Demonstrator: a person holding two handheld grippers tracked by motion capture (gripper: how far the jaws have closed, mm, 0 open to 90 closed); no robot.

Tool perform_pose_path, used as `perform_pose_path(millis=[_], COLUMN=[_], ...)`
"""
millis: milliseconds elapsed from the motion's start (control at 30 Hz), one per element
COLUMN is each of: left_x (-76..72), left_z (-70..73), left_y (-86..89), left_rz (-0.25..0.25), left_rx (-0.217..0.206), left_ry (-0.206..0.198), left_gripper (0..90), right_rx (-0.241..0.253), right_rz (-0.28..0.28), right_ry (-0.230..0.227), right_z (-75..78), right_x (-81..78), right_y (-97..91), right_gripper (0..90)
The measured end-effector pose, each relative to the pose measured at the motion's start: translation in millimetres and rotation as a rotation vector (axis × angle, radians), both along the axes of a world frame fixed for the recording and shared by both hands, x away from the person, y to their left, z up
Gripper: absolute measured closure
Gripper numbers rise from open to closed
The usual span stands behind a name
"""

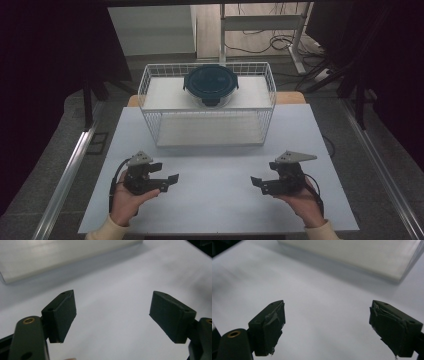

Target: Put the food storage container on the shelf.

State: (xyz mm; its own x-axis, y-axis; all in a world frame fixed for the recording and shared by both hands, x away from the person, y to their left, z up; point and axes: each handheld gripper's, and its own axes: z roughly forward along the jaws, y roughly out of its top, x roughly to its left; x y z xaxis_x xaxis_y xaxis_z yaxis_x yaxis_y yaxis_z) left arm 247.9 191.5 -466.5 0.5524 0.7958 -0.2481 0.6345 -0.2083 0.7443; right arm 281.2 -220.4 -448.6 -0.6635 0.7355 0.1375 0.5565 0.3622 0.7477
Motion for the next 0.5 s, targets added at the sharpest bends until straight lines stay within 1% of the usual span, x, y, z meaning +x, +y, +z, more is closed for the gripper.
perform_pose_path(millis=[33, 67, 133, 167, 200, 267, 333, 433, 500], left_x=[0.0, -3.6, -4.8, -5.8, -6.4, -6.5, -6.4, -5.9, -5.9], left_z=[0.0, -5.3, -7.7, -9.6, -12.2, -16.4, -16.8, -16.0, -16.0], left_y=[0.0, 0.5, 1.1, 2.2, 3.5, 6.0, 6.2, 6.8, 7.3], left_rz=[0.0, -0.001, 0.004, 0.009, 0.015, 0.019, 0.022, 0.021, 0.022], left_rx=[0.0, 0.01, 0.017, 0.026, 0.029, 0.03, 0.029, 0.027, 0.028], left_ry=[0.0, 0.009, 0.01, 0.011, 0.014, 0.021, 0.022, 0.006, 0.006], left_gripper=[20.9, 20.9, 21.1, 21.1, 21.4, 21.5, 21.4, 21.4, 21.2], right_rx=[0.0, -0.007, -0.022, -0.022, -0.029, -0.027, -0.028, -0.021, -0.017], right_rz=[0.0, -0.007, -0.007, -0.007, -0.008, -0.009, -0.01, -0.015, -0.018], right_ry=[0.0, 0.01, 0.02, 0.02, 0.011, 0.01, 0.006, -0.014, -0.018], right_z=[0.0, -9.2, -14.8, -14.8, -16.8, -17.3, -17.6, -15.9, -15.2], right_x=[0.0, -1.7, -1.8, -1.8, -1.5, -1.6, -1.8, -2.3, -2.1], right_y=[0.0, -1.7, -1.8, -1.8, -1.5, -1.4, -1.4, -3.0, -3.7], right_gripper=[13.1, 13.3, 13.3, 13.3, 13.5, 13.6, 13.6, 13.5, 13.3])
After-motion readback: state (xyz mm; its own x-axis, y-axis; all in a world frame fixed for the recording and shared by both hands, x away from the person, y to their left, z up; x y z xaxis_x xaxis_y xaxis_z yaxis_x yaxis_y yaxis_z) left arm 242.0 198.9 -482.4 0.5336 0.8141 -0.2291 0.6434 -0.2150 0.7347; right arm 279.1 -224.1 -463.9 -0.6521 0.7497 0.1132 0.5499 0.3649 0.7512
